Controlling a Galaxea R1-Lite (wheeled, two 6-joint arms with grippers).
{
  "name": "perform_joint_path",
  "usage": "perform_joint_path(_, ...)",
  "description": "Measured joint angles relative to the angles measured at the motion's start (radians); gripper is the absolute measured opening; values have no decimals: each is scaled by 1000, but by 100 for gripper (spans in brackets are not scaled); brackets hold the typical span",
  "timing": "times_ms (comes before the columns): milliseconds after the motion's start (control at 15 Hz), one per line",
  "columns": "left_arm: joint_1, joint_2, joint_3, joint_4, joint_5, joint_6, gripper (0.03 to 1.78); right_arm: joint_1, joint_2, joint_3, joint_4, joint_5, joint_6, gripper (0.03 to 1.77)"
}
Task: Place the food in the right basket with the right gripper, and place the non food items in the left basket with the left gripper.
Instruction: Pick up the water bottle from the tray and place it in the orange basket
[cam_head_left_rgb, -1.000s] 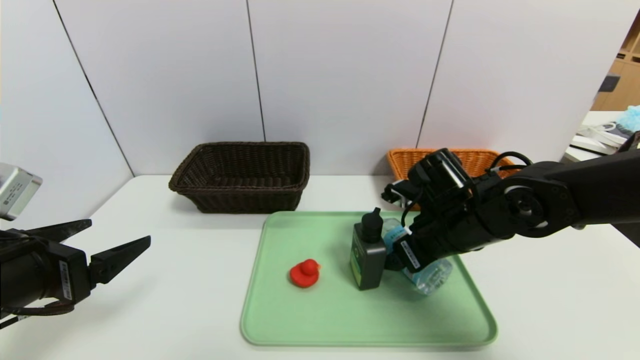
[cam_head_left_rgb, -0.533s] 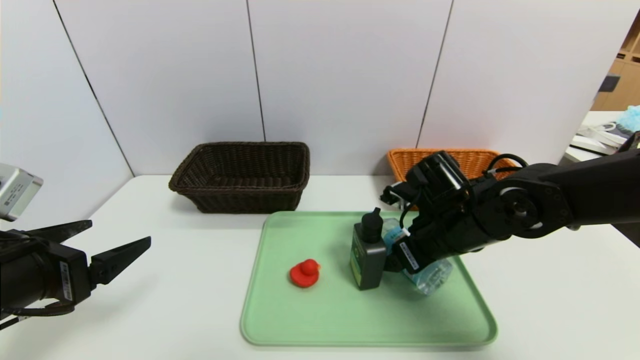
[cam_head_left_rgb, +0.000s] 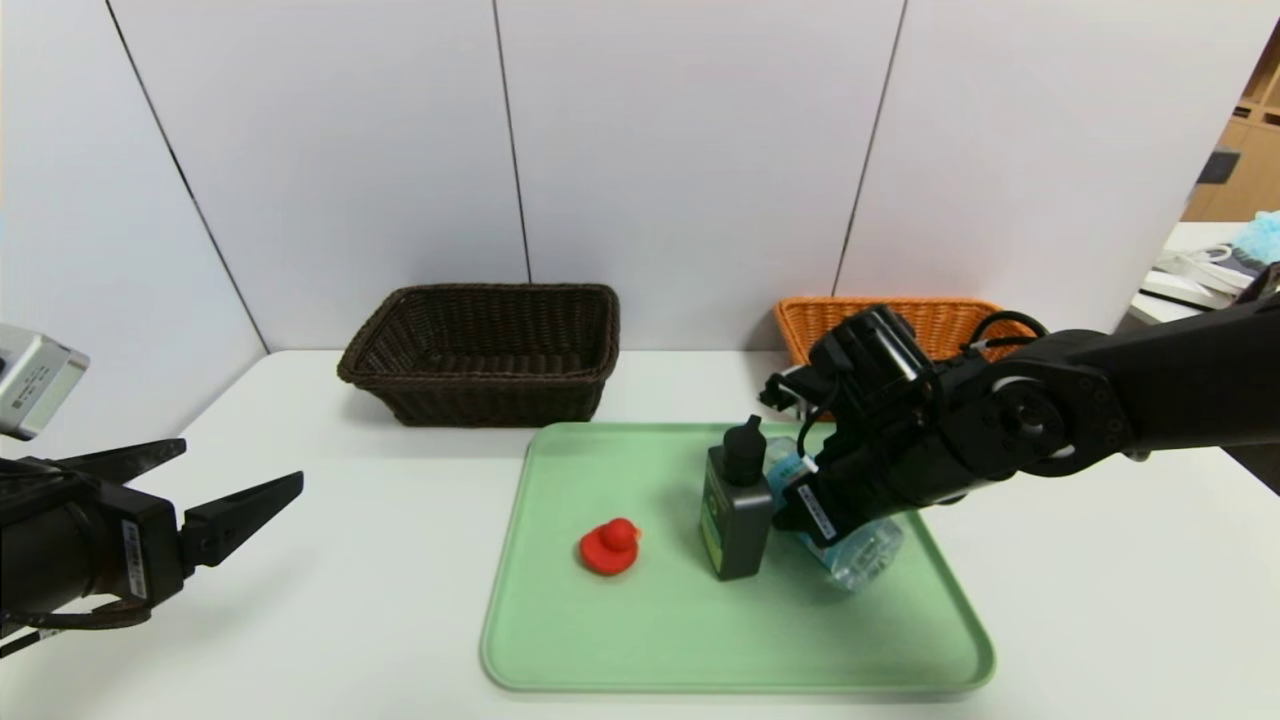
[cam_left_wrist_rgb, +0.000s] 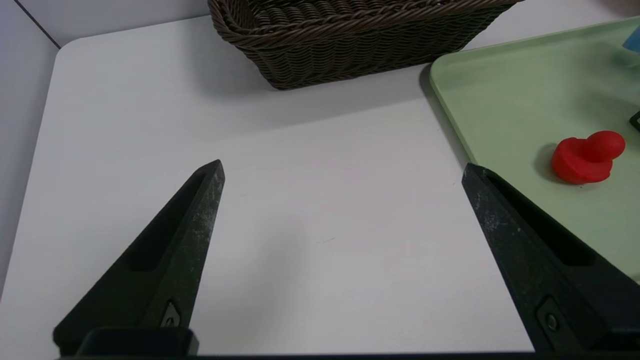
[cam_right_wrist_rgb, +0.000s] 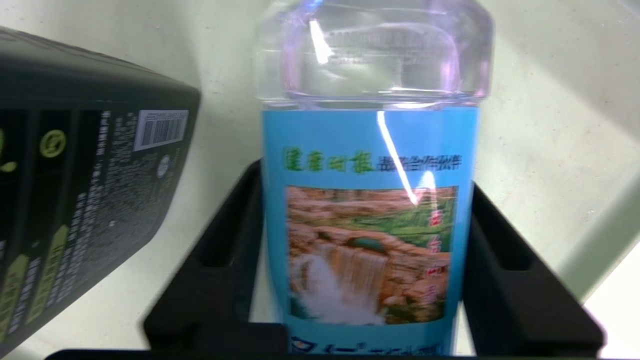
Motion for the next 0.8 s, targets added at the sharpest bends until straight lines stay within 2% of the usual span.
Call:
perform_joint_path(200, 0, 0, 0, 0, -1, 0, 169, -1, 0, 0, 0, 0, 1, 86)
perform_joint_path(800, 0, -3, 0, 0, 1, 0, 169, -2, -26, 4, 13, 8, 3, 85)
